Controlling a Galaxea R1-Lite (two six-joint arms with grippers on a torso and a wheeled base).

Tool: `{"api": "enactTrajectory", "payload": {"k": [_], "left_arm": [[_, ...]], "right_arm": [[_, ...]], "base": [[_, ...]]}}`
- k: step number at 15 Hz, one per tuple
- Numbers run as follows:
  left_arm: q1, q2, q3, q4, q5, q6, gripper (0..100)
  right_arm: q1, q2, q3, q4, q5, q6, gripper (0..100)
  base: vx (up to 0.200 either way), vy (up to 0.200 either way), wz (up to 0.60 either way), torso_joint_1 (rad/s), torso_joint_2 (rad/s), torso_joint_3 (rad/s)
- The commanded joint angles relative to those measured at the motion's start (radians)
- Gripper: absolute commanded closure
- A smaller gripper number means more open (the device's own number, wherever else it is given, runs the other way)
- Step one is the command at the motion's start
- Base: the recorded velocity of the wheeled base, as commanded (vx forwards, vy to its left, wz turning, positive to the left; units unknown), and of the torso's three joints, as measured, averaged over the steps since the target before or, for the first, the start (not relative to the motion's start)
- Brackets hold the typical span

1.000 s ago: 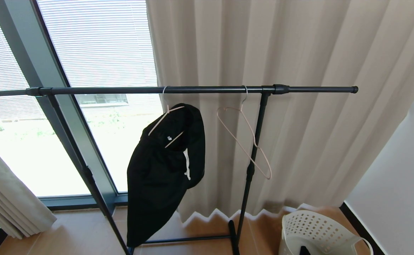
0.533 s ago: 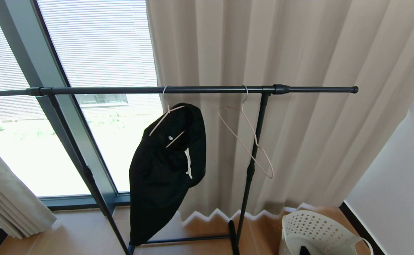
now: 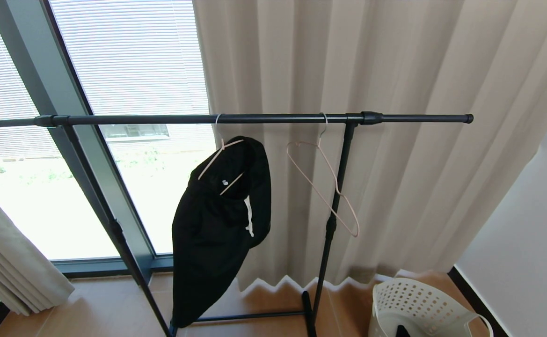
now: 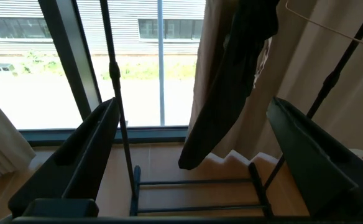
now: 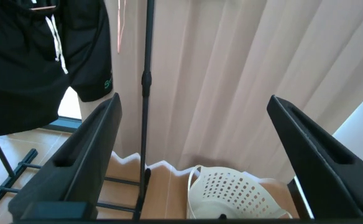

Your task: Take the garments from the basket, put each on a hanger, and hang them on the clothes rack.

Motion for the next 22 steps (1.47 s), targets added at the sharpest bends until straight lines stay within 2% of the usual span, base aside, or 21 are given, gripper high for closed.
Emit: {"api": "enactTrajectory", "payload": {"k": [1,4,9,22], "left_arm": [[0.000,0.001,0.000,0.000,0.000,-0.001,0],[0.000,0.001,0.000,0.000,0.000,-0.001,0],[0.000,0.001,0.000,0.000,0.000,0.001,0],[0.000,0.001,0.000,0.000,0.000,-0.001,0]], "right_arm": [[0.000,0.002,0.000,0.000,0.001,-0.001,0],[0.000,0.002,0.000,0.000,0.001,-0.001,0],[0.000,0.002,0.000,0.000,0.001,-0.001,0],[0.000,0.000,0.000,0.000,0.001,-0.001,0]], "base": [[0.000,0.000,0.00,0.000,0.00,0.000],[0.000,0.000,0.00,0.000,0.00,0.000],[0.000,0.000,0.00,-0.132,0.33,0.176],[0.000,0.000,0.00,-0.187,0.46,0.269]]}}
